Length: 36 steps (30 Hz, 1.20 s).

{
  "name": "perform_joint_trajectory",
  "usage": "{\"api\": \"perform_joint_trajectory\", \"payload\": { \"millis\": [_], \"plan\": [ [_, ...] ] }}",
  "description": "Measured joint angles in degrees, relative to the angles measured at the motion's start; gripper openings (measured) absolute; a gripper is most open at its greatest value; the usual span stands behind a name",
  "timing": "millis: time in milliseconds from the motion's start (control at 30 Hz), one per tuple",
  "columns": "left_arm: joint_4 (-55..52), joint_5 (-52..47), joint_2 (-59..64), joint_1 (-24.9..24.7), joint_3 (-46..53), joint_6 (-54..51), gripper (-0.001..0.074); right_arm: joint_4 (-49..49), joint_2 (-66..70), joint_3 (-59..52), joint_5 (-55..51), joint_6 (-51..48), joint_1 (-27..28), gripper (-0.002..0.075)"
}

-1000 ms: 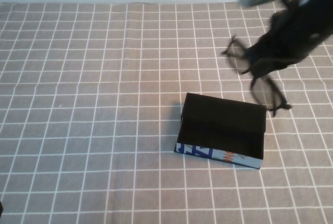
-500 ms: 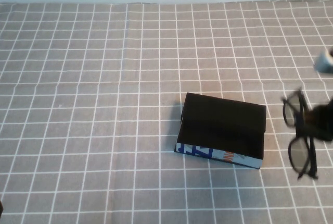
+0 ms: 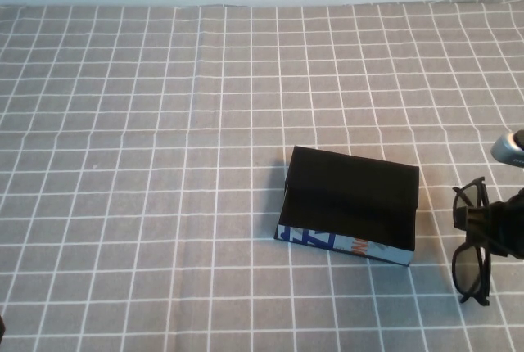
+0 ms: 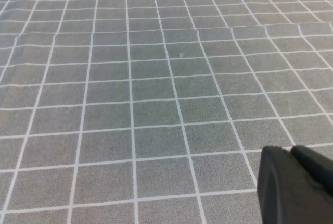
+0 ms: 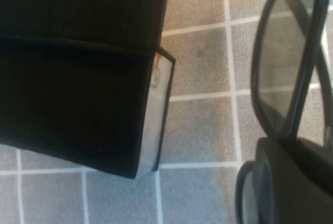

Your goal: Take glasses out of glasses case

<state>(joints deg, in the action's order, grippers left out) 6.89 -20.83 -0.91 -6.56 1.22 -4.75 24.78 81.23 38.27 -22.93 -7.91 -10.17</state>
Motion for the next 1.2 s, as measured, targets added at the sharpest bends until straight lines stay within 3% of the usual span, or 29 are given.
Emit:
{"api": "perform_joint_trajectory", "payload": {
  "millis": [167,333,633,933,1200],
  "plan": [
    [0.0,0.0,0.0,0.0,0.0,0.0,-0.0005,0.0,-0.68,0.0,0.1,0.0,0.0,0.013],
    [0.0,0.0,0.0,0.0,0.0,0.0,-0.0005,-2.61,-4.75,0.0,-1.72,0.0,0.0,0.0153],
    [0.0,0.0,0.0,0.0,0.0,0.0,-0.0005,-13.33,-25.07,0.0,-10.64,0.0,0.0,0.0],
    [0.0,0.0,0.0,0.0,0.0,0.0,-0.0004,-18.25,-57.14,-2.33,-13.53,-2.34,0.21,-0.0016],
    [0.0,0.0,0.0,0.0,0.0,0.0,-0.0005,-18.25,-76.97,-14.57,-11.39,-2.88,0.21,-0.0016]
  ]
}}
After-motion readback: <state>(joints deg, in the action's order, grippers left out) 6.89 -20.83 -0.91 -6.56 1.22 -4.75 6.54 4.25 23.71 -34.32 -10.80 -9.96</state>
